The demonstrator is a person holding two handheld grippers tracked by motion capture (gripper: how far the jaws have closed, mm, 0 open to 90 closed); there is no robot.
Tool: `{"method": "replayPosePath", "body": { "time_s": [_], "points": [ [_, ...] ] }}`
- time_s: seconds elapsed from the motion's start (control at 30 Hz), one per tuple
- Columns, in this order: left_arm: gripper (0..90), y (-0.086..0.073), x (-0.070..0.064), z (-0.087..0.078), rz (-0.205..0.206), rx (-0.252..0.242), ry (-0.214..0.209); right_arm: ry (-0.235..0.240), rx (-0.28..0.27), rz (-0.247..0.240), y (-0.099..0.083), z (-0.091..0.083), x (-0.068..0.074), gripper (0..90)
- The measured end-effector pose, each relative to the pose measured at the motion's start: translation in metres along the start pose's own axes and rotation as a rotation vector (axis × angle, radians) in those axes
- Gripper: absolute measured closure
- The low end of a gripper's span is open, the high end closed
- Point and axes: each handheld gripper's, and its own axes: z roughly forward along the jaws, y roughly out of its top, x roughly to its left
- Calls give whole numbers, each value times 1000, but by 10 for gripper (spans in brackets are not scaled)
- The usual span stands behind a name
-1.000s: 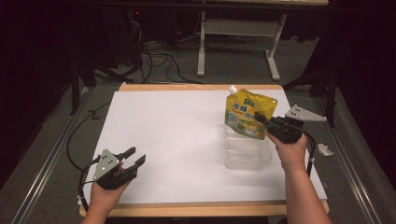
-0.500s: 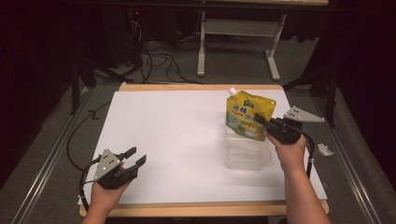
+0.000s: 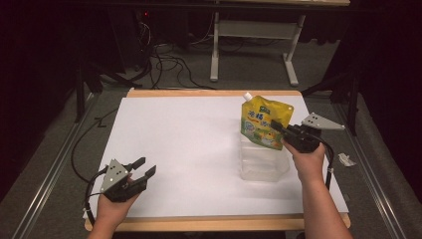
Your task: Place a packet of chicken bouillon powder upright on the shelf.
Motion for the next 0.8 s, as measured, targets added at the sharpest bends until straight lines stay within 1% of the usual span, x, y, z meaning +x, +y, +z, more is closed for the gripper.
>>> {"method": "replayPosePath", "body": {
  "time_s": [0.3, 0.47, 0.63, 0.8],
  "points": [
    [517, 1, 0, -2, -2, -3, 3, -2, 14, 15, -4, 4, -2, 900],
    [517, 1, 0, -1, -1, 0, -2, -5, 24, 32, -7, 6, -3, 900],
    [517, 1, -1, 0, -1, 1, -7, -12, 39, 31, -11, 8, -3, 899],
    [516, 0, -2, 2, 2, 8, -15, -10, 45, 48, -15, 9, -4, 893]
  ]
}}
